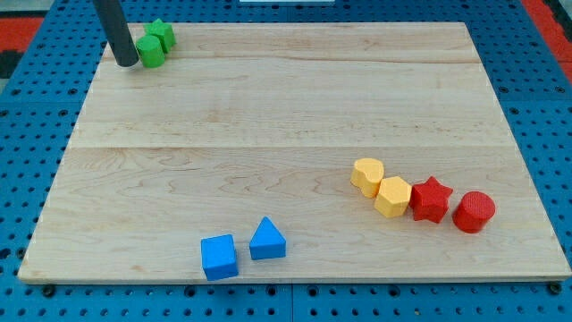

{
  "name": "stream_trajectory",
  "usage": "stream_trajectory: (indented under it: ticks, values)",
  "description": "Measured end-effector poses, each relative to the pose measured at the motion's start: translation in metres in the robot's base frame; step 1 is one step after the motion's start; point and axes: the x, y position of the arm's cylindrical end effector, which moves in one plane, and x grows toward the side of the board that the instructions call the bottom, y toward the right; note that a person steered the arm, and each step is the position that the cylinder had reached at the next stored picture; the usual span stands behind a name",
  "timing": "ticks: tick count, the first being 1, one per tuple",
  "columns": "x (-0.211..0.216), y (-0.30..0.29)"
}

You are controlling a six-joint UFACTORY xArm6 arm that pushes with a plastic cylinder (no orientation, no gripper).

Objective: Slide the yellow blocks diagonal to each other

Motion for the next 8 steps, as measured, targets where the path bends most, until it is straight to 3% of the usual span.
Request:
stream_trajectory:
  ticks: [2,3,5,7,8]
  values:
    - [0.005,0.006]
    - [0.049,0.050]
    - [0.145,0.081]
    - [0.143,0.109]
    - [0.168,0.120]
